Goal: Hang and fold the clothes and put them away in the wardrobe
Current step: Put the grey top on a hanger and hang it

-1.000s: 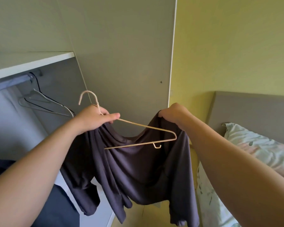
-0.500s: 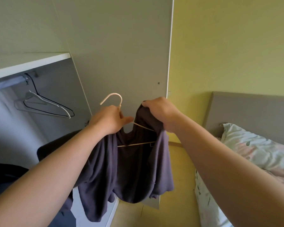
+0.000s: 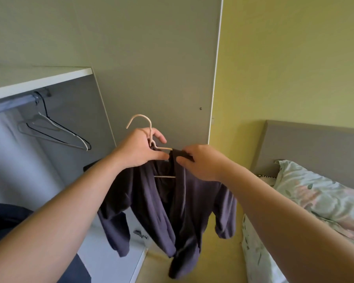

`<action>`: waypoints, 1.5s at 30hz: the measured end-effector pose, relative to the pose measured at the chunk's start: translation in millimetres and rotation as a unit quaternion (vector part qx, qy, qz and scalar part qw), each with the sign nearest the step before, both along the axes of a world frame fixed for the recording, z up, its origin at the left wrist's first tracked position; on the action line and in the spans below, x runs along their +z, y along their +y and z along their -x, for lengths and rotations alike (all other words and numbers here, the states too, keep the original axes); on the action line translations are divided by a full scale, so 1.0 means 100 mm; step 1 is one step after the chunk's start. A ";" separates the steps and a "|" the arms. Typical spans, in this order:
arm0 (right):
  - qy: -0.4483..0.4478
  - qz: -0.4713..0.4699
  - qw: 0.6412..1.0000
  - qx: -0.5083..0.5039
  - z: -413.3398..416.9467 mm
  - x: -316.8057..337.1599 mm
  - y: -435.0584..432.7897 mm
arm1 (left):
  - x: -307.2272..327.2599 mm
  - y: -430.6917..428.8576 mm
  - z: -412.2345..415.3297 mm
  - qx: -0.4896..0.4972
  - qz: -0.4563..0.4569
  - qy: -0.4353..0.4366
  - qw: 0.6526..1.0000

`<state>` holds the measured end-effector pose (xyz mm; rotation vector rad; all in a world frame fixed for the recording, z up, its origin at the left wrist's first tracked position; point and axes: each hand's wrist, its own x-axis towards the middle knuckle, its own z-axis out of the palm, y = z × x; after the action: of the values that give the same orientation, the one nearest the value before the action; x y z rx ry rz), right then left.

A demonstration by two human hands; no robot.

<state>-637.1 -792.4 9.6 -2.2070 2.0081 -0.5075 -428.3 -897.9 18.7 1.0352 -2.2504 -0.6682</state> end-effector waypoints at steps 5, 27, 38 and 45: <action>-0.077 0.055 0.994 -0.055 0.01 -0.14 -0.10 | -0.03 -0.02 -0.02 -0.026 0.040 -0.008 0.999; -0.071 0.268 0.950 -0.140 0.08 -0.21 -0.11 | -0.18 -0.13 -0.23 0.247 0.047 -0.102 0.963; -0.098 0.296 0.938 -0.152 0.08 -0.31 -0.06 | -0.22 -0.15 -0.32 0.263 0.091 -0.053 0.959; -0.159 0.277 0.932 -0.169 0.09 -0.33 -0.06 | -0.14 -0.13 -0.42 0.296 0.161 -0.178 0.924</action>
<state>-646.1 -798.3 -23.6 -1.8311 2.2540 -1.5319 -386.5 -910.9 5.2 1.6505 -2.0531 0.1573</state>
